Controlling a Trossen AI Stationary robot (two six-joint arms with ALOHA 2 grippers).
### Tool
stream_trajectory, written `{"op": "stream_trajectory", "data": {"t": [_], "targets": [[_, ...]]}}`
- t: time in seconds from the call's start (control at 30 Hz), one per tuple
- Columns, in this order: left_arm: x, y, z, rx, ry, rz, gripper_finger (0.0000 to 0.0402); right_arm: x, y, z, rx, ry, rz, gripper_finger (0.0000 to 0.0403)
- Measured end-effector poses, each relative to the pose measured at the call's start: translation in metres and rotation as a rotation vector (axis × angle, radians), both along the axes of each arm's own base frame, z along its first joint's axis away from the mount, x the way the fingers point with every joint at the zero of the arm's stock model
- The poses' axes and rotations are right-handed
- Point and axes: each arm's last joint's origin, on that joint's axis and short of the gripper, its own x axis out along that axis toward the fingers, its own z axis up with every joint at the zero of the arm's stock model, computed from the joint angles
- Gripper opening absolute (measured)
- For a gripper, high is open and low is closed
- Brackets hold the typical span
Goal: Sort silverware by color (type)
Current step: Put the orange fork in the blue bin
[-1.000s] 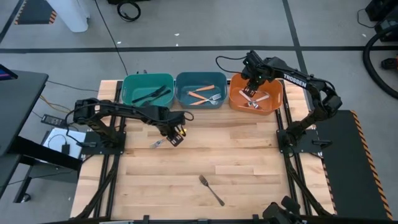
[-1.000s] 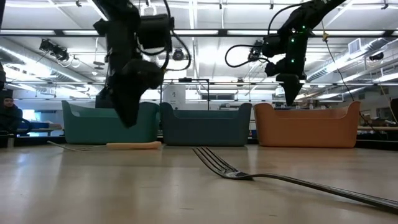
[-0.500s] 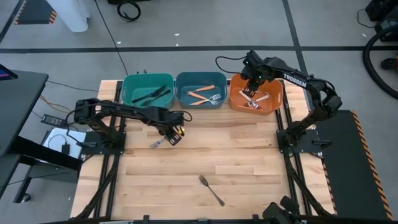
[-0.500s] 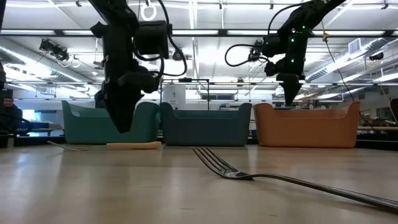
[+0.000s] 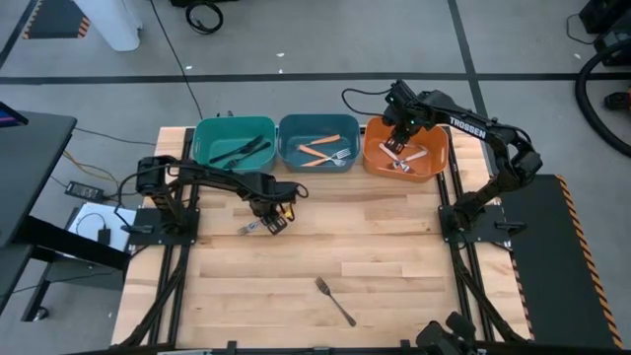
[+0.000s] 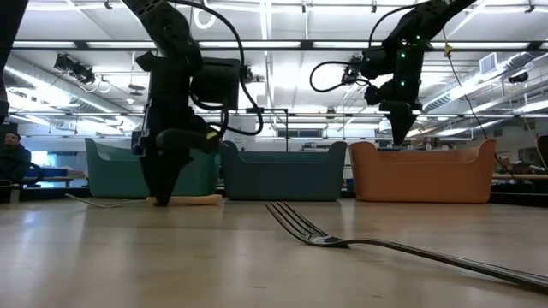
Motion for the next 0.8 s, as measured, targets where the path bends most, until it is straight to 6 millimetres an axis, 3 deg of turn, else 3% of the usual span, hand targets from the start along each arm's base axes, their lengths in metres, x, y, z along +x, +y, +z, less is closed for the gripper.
{"op": "stream_trajectory", "data": {"t": [0.1,0.23,0.5,0.7,0.8], "targets": [[0.001,0.000,-0.001,-0.003,-0.002,-0.005,0.0104,0.000,0.000,0.000,0.003,-0.011,-0.030,0.0119],[0.000,0.000,0.000,-0.008,-0.008,-0.022,0.0049,0.000,0.000,0.000,0.003,-0.016,-0.041,0.0119],[-0.006,0.001,0.019,-0.027,-0.012,-0.132,0.0049,0.001,0.001,0.000,0.024,-0.041,-0.033,0.0119],[0.008,0.013,0.079,0.046,-0.174,-0.167,0.0049,0.002,0.001,0.000,0.039,-0.057,-0.024,0.0119],[0.021,0.025,0.117,0.189,-0.285,-0.204,0.0049,0.002,0.001,0.000,0.036,-0.056,-0.024,0.0119]]}}
